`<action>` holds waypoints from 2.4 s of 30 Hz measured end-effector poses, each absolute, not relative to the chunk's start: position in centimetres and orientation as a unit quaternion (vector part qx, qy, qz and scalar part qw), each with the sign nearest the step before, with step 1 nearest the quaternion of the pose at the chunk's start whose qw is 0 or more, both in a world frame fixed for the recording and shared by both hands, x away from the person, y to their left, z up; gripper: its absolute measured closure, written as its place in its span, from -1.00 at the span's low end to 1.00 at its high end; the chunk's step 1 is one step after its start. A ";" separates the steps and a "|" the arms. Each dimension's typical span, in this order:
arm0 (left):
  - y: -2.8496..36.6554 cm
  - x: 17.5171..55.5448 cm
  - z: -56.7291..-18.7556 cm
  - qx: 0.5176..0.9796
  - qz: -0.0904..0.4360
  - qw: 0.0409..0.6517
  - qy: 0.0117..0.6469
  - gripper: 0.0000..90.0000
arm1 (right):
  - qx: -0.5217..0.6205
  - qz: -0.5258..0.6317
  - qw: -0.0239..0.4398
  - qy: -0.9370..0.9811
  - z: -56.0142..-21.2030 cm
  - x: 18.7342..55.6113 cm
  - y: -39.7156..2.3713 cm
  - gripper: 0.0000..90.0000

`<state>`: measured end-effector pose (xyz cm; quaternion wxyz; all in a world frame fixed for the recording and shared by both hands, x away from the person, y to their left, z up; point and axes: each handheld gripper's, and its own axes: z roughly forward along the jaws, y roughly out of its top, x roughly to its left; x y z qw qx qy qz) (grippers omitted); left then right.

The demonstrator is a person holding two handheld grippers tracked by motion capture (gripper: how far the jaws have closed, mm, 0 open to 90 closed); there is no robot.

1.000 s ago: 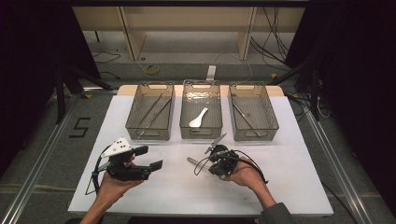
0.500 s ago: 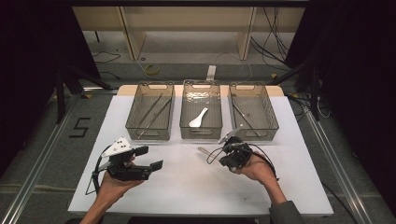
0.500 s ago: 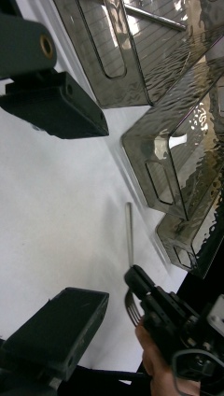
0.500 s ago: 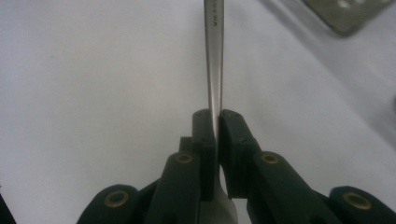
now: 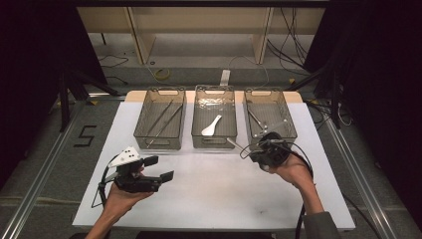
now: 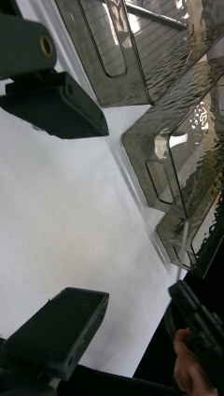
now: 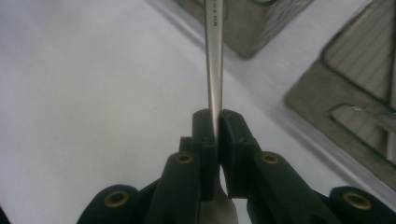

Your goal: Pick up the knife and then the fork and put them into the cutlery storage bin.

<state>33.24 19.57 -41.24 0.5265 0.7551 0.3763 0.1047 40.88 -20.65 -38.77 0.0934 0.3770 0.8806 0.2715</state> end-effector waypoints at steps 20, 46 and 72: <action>19.5 33.3 -41.3 0.756 0.098 0.524 0.380 -0.64 | 0.465 0.299 0.139 0.821 -36.5 48.0 -24.4 0.90; 19.6 33.3 -41.2 0.753 0.097 0.531 0.376 -0.64 | 0.532 0.280 0.152 0.784 -38.8 53.5 -25.1 0.90; 19.5 33.1 -41.0 0.745 0.091 0.551 0.366 -0.64 | 0.548 0.251 0.167 0.780 -40.5 55.5 -24.3 0.89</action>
